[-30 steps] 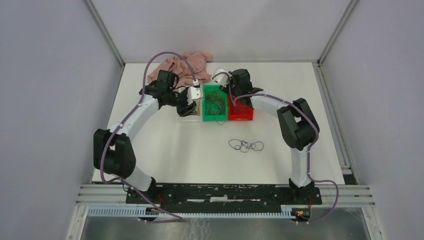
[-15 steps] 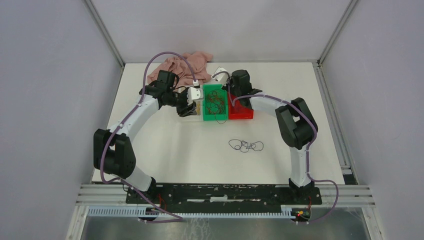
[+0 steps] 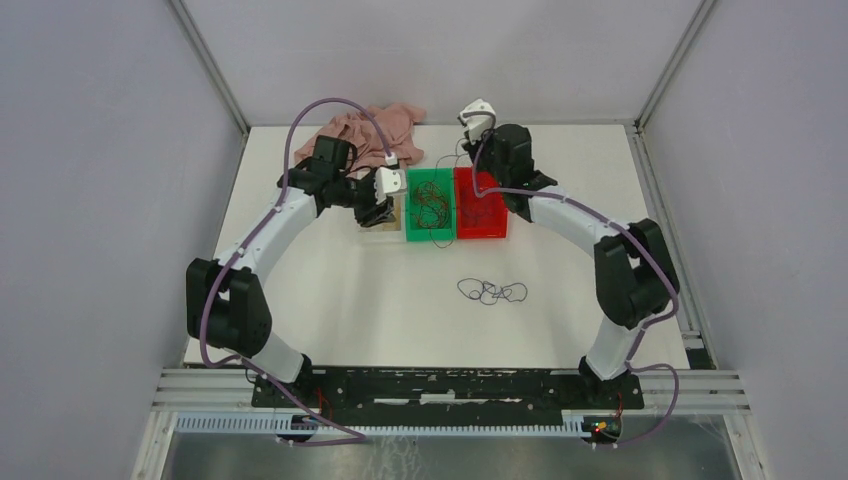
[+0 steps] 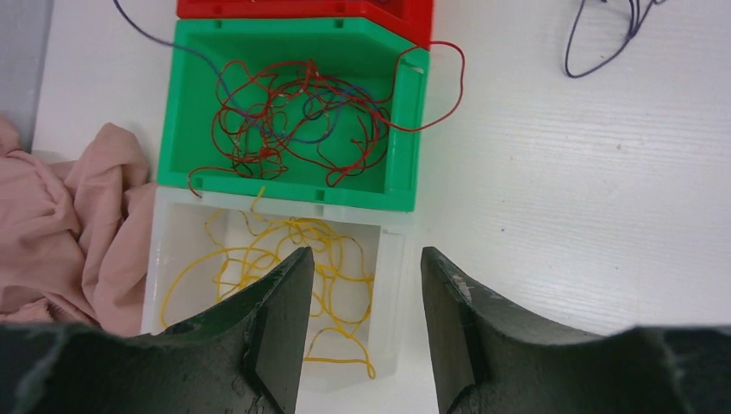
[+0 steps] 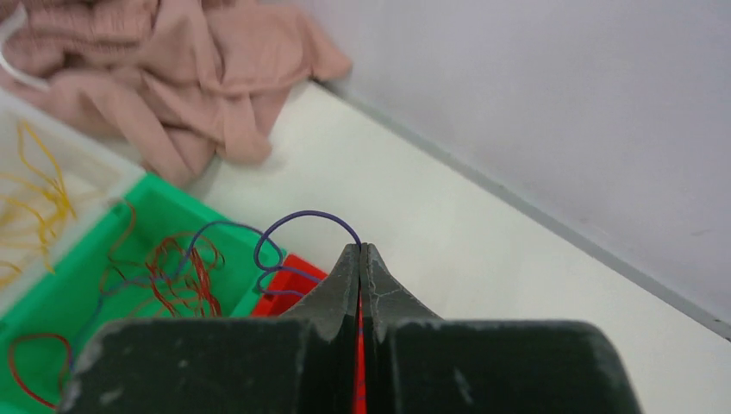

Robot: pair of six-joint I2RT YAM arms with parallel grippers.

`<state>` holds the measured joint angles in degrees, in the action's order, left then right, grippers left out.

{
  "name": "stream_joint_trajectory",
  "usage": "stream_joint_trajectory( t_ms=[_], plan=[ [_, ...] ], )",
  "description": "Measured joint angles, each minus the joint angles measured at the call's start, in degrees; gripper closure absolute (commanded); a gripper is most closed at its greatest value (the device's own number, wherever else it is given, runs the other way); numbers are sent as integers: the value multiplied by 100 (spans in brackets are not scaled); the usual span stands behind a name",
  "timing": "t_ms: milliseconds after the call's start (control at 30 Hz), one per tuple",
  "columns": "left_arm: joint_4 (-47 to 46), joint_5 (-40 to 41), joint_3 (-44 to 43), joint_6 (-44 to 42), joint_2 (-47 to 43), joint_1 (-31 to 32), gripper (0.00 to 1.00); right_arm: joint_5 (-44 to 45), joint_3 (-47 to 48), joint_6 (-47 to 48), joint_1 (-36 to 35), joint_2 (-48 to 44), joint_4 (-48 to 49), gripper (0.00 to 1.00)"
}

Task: Untangle the cables
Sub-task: Pick up the cable from the bin.

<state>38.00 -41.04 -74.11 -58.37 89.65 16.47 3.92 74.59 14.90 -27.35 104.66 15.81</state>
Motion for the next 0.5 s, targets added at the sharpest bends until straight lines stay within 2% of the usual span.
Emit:
stream_joint_trajectory(
  t_ms=[300,500],
  plan=[
    [-1246,-144,-192,1060,28,0,33,-417,-337,-1154,133,-1165,507,100],
    [-1537,-479,-901,1346,555,15,31,-522,-809,-1709,179,-1456,632,100]
  ],
)
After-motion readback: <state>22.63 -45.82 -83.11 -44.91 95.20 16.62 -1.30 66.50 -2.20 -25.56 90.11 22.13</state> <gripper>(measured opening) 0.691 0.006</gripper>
